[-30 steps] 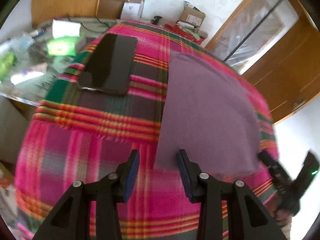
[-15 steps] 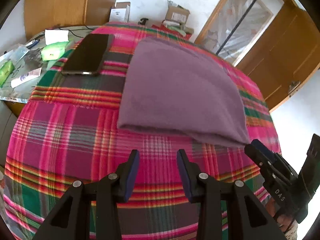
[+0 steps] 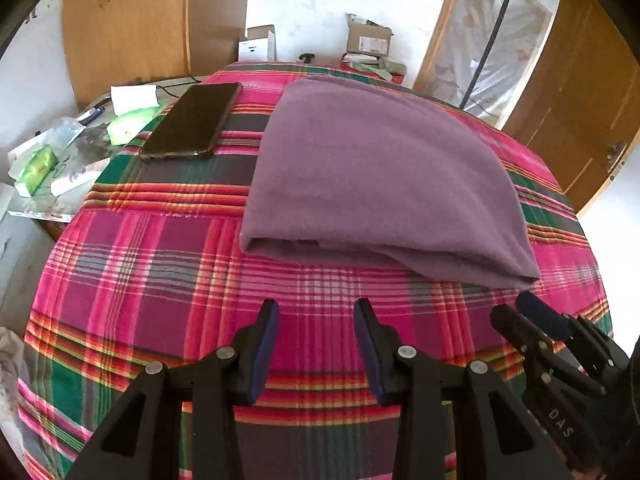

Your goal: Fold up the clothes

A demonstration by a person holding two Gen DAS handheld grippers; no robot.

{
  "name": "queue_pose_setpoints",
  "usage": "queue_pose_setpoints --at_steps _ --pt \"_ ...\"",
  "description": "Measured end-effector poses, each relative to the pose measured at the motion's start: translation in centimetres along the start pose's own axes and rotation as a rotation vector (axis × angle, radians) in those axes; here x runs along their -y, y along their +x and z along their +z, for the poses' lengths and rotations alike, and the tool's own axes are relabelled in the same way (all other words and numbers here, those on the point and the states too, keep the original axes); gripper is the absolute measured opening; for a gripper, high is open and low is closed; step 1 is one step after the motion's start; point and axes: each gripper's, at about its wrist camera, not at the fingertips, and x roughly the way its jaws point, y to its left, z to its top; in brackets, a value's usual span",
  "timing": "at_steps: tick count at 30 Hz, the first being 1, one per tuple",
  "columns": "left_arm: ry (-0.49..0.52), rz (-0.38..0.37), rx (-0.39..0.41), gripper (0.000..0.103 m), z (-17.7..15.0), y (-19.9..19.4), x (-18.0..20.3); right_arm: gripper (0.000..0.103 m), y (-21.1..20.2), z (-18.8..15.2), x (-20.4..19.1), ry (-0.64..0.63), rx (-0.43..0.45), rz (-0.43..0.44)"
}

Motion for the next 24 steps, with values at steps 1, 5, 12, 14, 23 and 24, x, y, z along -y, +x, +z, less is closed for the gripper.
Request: queue_pose_setpoints --at_steps 1,5,12,14,23,24 --pt "0.011 0.010 0.005 0.039 0.1 0.2 0.3 0.039 0.1 0.0 0.0 0.001 -0.004 0.001" --pt "0.029 0.047 0.021 0.039 -0.6 0.1 0.5 0.040 0.5 0.0 -0.4 -0.008 -0.019 -0.019" --pt "0.042 0.102 0.043 0.039 -1.0 0.3 0.7 0.041 1.3 0.2 -1.0 -0.023 -0.041 -0.064" --pt "0.042 0.117 0.051 0.039 -1.0 0.3 0.6 0.042 1.4 0.3 -1.1 -0.022 -0.044 -0.077" --pt "0.073 0.158 0.081 0.039 -0.8 0.7 0.6 0.056 1.7 0.4 -1.3 -0.019 -0.052 -0.115" --pt "0.071 0.154 0.084 0.039 -0.8 0.7 0.5 0.056 1.7 0.4 -1.2 -0.014 -0.052 -0.117"
